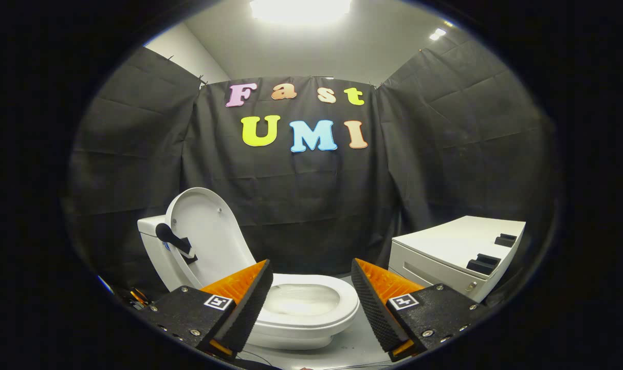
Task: Open the toilet lid.
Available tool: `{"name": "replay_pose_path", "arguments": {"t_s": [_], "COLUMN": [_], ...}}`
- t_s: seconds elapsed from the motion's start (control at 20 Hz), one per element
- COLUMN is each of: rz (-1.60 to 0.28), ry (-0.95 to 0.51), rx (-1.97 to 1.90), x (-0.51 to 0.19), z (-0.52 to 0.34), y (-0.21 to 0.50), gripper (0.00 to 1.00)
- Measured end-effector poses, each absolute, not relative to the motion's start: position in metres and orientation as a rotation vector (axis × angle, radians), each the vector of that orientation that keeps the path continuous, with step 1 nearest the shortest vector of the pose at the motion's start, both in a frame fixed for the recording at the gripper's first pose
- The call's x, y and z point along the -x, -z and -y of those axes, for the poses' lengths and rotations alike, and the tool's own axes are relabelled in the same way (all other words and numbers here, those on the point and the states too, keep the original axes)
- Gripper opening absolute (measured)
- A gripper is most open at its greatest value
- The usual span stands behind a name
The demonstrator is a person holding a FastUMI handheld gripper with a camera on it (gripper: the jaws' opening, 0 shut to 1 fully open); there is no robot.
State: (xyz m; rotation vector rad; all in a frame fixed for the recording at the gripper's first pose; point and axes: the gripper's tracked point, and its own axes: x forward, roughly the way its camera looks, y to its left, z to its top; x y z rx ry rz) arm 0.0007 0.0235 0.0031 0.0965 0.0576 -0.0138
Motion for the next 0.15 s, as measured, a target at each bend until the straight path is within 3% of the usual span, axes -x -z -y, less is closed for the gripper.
{"name": "replay_pose_path", "arguments": {"t_s": [0.15], "rz": [-0.054], "ry": [0.009], "rx": [-0.099], "x": [-0.0004], "z": [-0.0242], "y": [-0.005], "gripper": [0.94]}}
